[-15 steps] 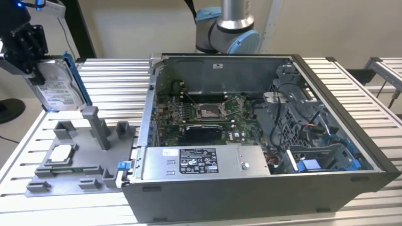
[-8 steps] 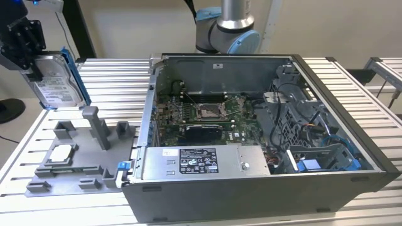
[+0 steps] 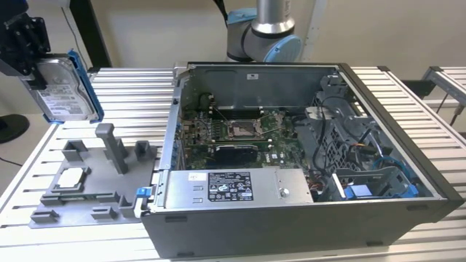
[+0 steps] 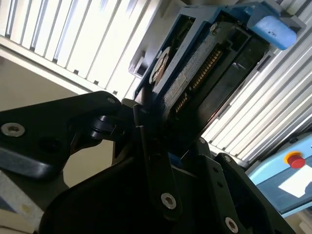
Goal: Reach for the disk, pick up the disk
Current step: 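Pick up the disk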
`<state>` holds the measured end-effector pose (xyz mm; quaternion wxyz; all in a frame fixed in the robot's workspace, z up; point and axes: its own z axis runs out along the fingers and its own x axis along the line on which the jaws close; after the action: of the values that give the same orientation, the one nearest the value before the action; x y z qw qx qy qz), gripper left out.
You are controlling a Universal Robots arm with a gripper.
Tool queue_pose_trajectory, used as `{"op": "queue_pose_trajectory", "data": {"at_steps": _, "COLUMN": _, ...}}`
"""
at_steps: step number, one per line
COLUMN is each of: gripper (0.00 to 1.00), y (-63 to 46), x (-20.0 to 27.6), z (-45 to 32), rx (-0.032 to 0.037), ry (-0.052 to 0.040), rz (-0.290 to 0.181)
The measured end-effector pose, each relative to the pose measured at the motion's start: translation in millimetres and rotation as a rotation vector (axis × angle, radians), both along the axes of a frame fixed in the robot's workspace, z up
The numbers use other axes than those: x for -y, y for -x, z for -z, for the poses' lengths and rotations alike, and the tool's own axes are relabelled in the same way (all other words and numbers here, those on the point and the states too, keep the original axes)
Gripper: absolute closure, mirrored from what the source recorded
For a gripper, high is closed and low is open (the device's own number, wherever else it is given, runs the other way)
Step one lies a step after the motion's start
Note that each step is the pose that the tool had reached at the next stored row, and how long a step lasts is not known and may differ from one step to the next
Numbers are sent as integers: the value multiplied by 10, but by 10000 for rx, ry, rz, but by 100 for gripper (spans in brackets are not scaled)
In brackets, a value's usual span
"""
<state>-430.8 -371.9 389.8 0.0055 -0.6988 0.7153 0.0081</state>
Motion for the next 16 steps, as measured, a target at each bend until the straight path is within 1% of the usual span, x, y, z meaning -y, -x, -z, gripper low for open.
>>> {"op": "queue_pose_trajectory", "data": {"at_steps": 16, "gripper": 100, "y": -1, "x": 1, "z": -179, "rx": -1, "ry": 18, "rz": -2}}
